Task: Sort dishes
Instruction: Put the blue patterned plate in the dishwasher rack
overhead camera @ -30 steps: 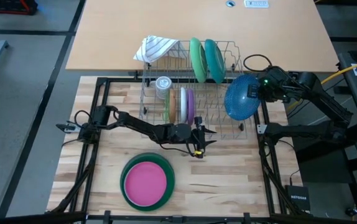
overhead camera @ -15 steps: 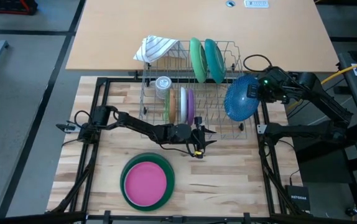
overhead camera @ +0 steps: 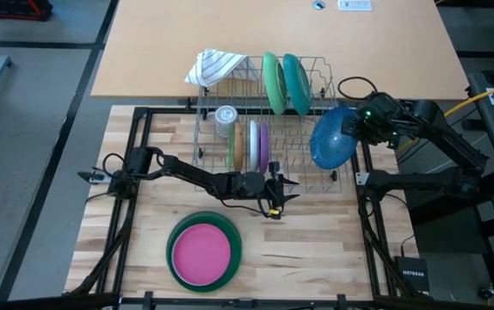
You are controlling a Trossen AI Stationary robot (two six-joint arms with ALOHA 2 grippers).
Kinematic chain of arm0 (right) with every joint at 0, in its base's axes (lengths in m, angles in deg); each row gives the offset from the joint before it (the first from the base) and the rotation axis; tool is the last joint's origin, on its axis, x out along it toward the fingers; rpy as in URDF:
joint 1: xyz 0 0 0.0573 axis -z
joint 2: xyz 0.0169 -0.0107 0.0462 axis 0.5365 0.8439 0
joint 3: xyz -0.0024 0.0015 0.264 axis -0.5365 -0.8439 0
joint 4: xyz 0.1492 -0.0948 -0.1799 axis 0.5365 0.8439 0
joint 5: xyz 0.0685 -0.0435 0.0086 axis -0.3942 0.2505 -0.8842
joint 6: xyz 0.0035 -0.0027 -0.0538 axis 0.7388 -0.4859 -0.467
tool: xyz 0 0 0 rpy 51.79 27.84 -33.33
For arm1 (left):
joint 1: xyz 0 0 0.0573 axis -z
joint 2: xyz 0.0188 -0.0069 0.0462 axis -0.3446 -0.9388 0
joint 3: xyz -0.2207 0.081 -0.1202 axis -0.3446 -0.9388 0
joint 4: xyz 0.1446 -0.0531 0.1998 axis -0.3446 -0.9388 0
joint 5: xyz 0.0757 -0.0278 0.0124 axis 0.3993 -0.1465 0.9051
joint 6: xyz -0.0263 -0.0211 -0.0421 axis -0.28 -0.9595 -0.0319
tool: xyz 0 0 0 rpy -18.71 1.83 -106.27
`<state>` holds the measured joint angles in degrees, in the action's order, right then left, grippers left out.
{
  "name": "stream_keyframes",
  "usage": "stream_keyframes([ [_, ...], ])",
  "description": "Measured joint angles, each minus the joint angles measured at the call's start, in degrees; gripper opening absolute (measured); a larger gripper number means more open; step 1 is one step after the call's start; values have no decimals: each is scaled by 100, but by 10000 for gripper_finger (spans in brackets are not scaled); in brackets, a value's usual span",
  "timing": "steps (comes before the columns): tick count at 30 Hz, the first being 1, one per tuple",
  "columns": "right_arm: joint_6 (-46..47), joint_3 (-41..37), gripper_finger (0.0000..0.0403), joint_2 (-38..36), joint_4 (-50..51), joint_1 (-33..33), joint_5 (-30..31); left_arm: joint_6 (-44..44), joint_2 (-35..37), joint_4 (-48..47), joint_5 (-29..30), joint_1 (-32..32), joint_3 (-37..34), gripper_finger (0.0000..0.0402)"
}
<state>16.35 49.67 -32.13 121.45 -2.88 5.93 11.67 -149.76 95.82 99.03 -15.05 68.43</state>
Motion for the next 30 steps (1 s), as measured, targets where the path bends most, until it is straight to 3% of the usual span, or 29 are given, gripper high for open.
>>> stream_keyframes([
  [30,396,2,52,0,-25,2,-328,56,-7,5,-20,10,-4,156],
])
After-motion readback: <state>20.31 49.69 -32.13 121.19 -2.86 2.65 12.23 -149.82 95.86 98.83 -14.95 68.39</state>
